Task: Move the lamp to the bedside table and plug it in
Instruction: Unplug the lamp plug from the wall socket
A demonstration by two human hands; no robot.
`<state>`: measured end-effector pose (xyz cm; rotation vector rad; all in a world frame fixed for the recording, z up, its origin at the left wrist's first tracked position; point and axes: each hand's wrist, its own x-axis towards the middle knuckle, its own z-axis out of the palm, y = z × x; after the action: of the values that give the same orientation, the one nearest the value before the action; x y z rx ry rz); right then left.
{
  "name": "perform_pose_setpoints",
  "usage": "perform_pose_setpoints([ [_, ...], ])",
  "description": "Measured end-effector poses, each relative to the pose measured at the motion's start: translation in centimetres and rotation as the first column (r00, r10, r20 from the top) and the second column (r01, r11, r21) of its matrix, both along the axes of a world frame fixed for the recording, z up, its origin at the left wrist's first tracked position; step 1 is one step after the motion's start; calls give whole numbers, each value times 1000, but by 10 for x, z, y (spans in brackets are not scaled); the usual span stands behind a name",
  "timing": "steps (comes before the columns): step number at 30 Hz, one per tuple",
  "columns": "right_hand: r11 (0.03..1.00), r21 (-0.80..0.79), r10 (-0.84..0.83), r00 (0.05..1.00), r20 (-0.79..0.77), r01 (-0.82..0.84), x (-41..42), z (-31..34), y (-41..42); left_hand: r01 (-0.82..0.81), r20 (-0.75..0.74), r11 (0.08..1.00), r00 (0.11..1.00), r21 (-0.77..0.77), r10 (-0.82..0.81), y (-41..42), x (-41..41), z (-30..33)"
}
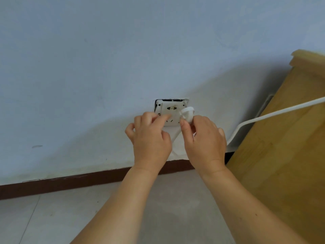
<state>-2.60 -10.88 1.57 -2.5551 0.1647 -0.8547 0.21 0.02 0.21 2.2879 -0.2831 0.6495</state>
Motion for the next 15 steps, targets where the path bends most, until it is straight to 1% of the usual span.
perform_pose_setpoints([
  [3,998,60,18,1000,23,-19,-2,14,3,156,-67,985,985,-76,-162,-5,-8,13],
  [5,995,89,29,999,35,-32,-4,21,4,215,-54,962,972,-170,-227,-8,-14,23],
  [7,993,114,34,998,54,-40,-6,27,4,243,-9,939,968,-245,-253,-8,-19,31],
  [9,989,137,35,996,79,-46,-9,33,3,246,6,938,968,-244,-252,-8,-22,38],
  [11,988,147,37,995,94,-51,-12,41,0,264,-20,929,960,-258,-279,-9,-24,45],
  [13,989,137,38,993,108,-53,-14,52,-7,287,-51,899,946,-331,-321,-12,-26,54],
  [15,990,131,39,989,142,-58,-18,63,-12,316,-67,879,930,-356,-361,-15,-28,65],
])
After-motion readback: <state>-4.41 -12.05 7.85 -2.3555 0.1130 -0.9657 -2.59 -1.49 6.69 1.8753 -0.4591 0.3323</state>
